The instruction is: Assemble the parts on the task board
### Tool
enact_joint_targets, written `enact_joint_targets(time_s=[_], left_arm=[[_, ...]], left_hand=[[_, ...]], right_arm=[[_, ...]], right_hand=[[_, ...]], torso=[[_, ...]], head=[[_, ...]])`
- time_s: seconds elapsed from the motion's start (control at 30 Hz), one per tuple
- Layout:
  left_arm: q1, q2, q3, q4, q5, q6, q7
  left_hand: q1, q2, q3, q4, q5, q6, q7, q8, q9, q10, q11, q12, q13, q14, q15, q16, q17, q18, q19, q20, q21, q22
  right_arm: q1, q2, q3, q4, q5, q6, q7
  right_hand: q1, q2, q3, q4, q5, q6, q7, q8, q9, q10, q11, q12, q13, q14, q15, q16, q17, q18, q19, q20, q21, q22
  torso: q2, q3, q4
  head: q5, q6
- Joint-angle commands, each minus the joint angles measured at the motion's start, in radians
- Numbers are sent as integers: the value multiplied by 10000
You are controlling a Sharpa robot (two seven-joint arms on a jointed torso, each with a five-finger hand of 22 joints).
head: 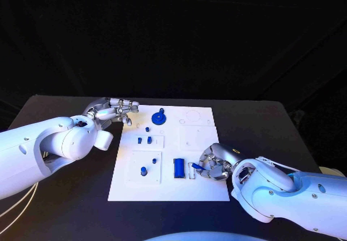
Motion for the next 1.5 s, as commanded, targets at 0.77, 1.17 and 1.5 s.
enact_joint_targets(time_s=[0.77,1.17,1.5], left_arm=[[7,-28,7,58,42,217,30],[8,-35,7,57,42,240,14],[8,-34,7,58,42,245,5]], left_hand=[[-4,102,-22,-21,36,-57,7,8,-13,-83,-19,69,14,-84,5,-15,7,58,18,82,-50,-16],[-4,102,-22,-21,36,-57,7,8,-13,-83,-19,69,14,-84,5,-15,7,58,18,82,-50,-16],[-4,102,-22,-21,36,-57,7,8,-13,-83,-19,69,14,-84,5,-15,7,58,18,82,-50,-16]], right_arm=[[-8,326,-2,-223,1216,81,-35],[-8,410,-2,-256,1200,158,-14],[-8,445,-1,-346,1199,187,4]], right_hand=[[-1678,-266,-450,141,530,244,-91,16,508,174,31,241,412,717,-65,76,995,-94,813,-76,64,2470],[-2117,-170,-946,157,377,299,-97,0,572,217,31,338,486,717,-64,74,997,-93,810,-77,58,2468],[-2250,-87,-1199,154,210,301,-95,-25,599,207,33,326,486,714,-62,65,988,-86,798,-76,28,2459]], torso=[[-4,3,-2],[-5,3,-11],[-6,2,-6]], head=[[48,-33],[58,-68],[42,-59]])
